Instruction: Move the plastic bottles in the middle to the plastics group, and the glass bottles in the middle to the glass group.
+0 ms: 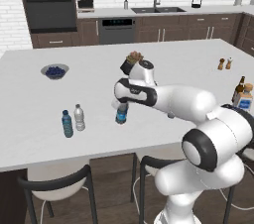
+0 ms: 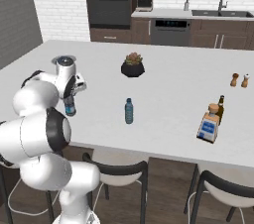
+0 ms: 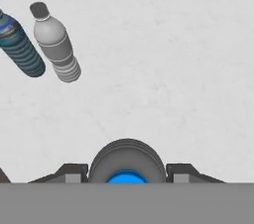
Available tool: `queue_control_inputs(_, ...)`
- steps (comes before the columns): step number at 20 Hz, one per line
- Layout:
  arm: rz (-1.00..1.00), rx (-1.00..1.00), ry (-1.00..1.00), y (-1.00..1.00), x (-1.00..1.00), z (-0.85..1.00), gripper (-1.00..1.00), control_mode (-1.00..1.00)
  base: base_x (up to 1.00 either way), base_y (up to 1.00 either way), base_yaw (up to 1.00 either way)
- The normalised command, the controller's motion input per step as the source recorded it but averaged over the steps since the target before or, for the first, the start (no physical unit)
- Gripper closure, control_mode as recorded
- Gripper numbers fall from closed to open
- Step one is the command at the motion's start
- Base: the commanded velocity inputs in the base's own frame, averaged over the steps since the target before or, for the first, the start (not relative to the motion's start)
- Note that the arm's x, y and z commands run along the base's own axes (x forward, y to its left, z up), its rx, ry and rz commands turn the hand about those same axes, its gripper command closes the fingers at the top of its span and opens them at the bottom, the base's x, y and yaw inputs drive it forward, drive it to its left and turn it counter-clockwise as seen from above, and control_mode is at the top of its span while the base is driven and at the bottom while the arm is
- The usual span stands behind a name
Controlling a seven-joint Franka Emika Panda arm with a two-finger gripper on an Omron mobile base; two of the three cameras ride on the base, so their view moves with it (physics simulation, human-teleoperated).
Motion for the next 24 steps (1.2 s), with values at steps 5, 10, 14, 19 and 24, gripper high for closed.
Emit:
queue_control_inputs(5,0.18,-0.01,0.00,0.79,0.27,0.00,1.00,-1.00,0.00,0.00,0.00)
queue_control_inputs(10,0.05,-0.03,0.00,0.57,0.11,-0.07,1.00,-1.00,0.00,0.00,0.00)
queue_control_inputs(14,0.00,-0.07,0.00,0.31,0.13,-0.01,1.00,-1.00,0.00,0.00,0.00)
queue_control_inputs(19,0.00,-0.05,0.00,0.17,0.18,-0.01,1.00,-1.00,0.00,0.00,0.00)
queue_control_inputs(24,0.00,-0.01,0.00,0.09,0.20,-0.06,1.00,-1.00,0.00,0.00,0.00)
